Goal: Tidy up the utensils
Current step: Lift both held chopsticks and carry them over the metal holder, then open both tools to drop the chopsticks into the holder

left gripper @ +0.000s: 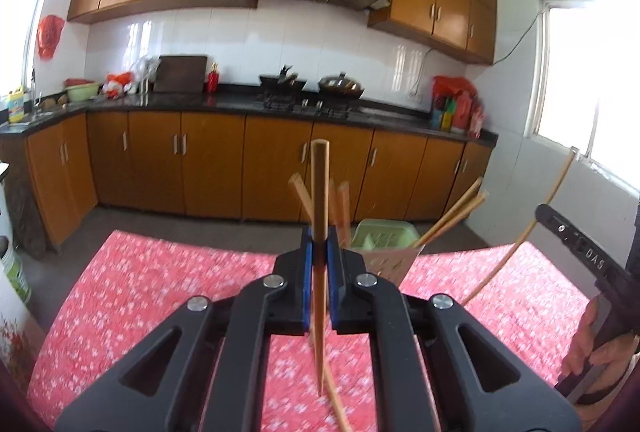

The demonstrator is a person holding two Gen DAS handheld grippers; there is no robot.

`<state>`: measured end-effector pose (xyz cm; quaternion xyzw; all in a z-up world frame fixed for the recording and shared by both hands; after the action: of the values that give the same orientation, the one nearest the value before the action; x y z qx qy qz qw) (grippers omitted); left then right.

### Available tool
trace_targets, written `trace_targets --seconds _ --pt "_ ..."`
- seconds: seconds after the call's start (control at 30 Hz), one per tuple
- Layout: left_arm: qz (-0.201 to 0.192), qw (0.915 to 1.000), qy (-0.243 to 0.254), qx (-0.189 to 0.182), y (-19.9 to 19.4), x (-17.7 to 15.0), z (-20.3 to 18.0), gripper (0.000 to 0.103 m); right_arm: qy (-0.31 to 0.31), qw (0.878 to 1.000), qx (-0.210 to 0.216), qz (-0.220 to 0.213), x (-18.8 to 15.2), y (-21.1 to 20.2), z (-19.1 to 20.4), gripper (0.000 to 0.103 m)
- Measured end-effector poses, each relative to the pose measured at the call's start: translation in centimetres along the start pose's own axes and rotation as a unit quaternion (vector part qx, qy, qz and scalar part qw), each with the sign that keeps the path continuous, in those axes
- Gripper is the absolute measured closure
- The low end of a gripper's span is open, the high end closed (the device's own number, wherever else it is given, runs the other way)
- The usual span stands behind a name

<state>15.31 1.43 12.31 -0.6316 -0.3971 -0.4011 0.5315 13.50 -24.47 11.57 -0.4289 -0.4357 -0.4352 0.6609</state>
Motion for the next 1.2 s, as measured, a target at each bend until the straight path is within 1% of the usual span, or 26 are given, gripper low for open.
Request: trace_targets --seconds 0.17,0.33,0.47,0.5,0.57,0.67,0.77,0.93,1.07,1.2 --pt "-0.045 0.9989 -0.012 -0.006 0.7 3.5 -1.8 0.095 -0.005 0.999 0.012 -0.041 2.4 0.9 1.2 0.096" --pt "-0.093 0.9953 -0.026 -0.004 2.1 6.9 -3.3 0.095 -0.011 0.997 0.007 -0.076 4.0 2.2 1.6 0.095" --pt "-0.124 0.9915 -0.039 -0.001 3.6 8.9 -4.2 0.095 -0.003 0.996 0.002 -0.088 4.8 4.3 1.1 0.095" --pt "-0.133 0.9903 -0.040 0.003 4.3 9.2 -4.6 0.095 -0.003 0.996 0.000 -0.087 4.8 4.7 1.0 0.095" --pt "-0.138 0.9897 -0.038 0.007 5.7 9.6 -5.1 0.095 -0.004 0.997 -0.003 -0.079 4.6 6.3 0.8 0.095" --pt "-0.129 0.9909 -0.037 0.005 7.8 9.2 -5.3 0.095 -0.007 0.998 -0.009 -0.061 3.5 8.1 0.4 0.095" --pt "-0.111 0.9930 -0.040 0.004 10.1 8.2 -5.3 0.095 -0.003 0.999 -0.011 -0.040 2.5 9.4 0.0 0.095" --pt "-0.077 0.9962 -0.040 0.006 12.8 6.5 -5.1 0.095 0.010 1.000 -0.012 -0.019 1.6 10.2 -0.5 0.095" --pt "-0.066 0.9969 -0.041 0.008 13.0 6.0 -4.7 0.094 0.014 1.000 -0.009 -0.012 1.6 9.9 -0.6 0.095" --pt "-0.069 0.9967 -0.042 0.015 12.2 6.1 -4.0 0.086 0.016 1.000 -0.012 -0.012 1.9 9.2 -0.3 0.094"
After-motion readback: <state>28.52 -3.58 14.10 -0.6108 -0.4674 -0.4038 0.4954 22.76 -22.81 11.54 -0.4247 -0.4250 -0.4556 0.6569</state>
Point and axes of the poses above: each gripper's, at about its wrist camera, not at the fingertips, and y roughly the way its jaws point, z to its left, x to its top, the point moved 1 cm from there along y, roughly the way its jaws point, and after that the axes turned 4 degrees about x, right-handed, at the moved point
